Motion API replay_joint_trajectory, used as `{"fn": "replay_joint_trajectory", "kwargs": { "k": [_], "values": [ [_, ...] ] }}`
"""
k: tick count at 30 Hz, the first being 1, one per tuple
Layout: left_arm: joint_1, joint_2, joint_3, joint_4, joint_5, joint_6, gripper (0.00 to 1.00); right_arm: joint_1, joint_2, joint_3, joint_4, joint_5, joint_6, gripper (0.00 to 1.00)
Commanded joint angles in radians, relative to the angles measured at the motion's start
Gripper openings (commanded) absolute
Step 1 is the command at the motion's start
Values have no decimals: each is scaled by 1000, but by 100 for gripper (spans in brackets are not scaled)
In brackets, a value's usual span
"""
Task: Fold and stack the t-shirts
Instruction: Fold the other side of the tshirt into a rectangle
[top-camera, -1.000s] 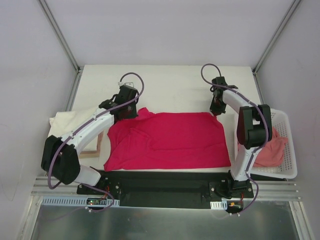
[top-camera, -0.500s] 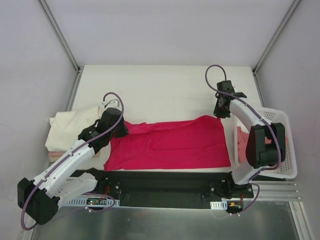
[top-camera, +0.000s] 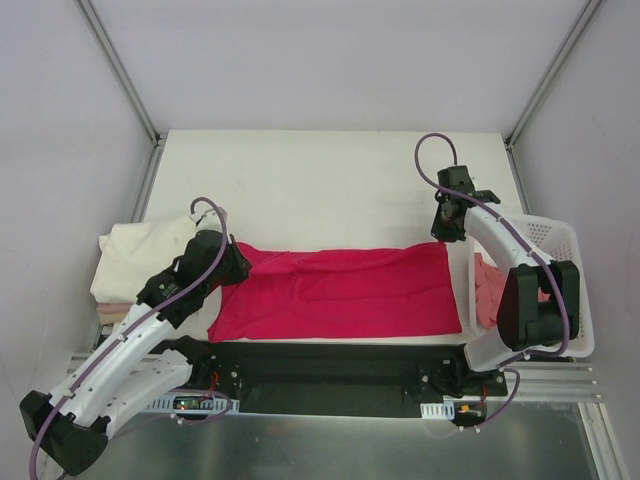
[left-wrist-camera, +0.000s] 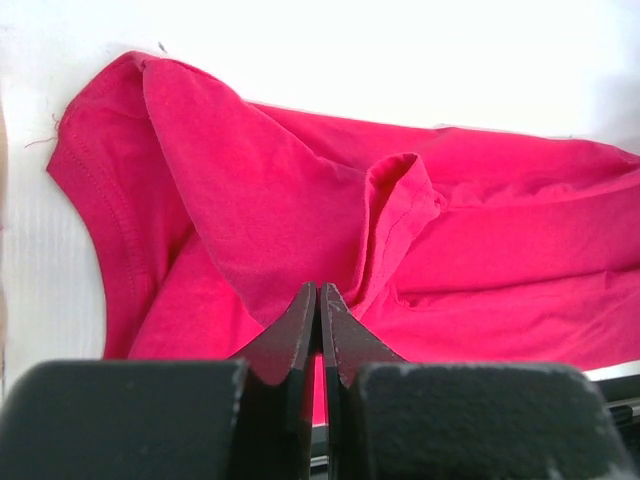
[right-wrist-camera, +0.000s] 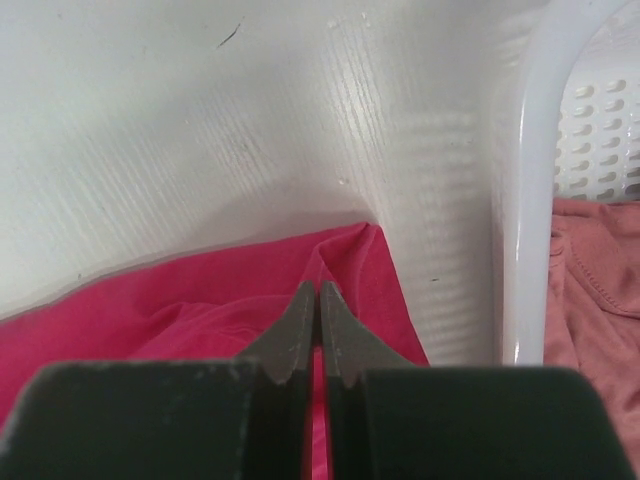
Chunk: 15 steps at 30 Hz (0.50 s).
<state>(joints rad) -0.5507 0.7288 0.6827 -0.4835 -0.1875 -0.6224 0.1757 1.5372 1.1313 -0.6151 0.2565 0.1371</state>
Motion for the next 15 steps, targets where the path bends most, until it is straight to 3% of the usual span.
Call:
{"fn": "replay_joint_trajectory", "kwargs": {
  "k": [1, 7, 15],
  "values": [
    [-6, -26, 69, -69, -9, -10, 0, 4, -34, 31, -32, 12, -24, 1],
    [-6, -66, 49, -121, 16, -13, 0, 4, -31, 30, -37, 16, -28, 1],
    [-6, -175, -121, -167, 72, -114, 0, 4, -48, -25, -48, 29, -25, 1]
  ]
}}
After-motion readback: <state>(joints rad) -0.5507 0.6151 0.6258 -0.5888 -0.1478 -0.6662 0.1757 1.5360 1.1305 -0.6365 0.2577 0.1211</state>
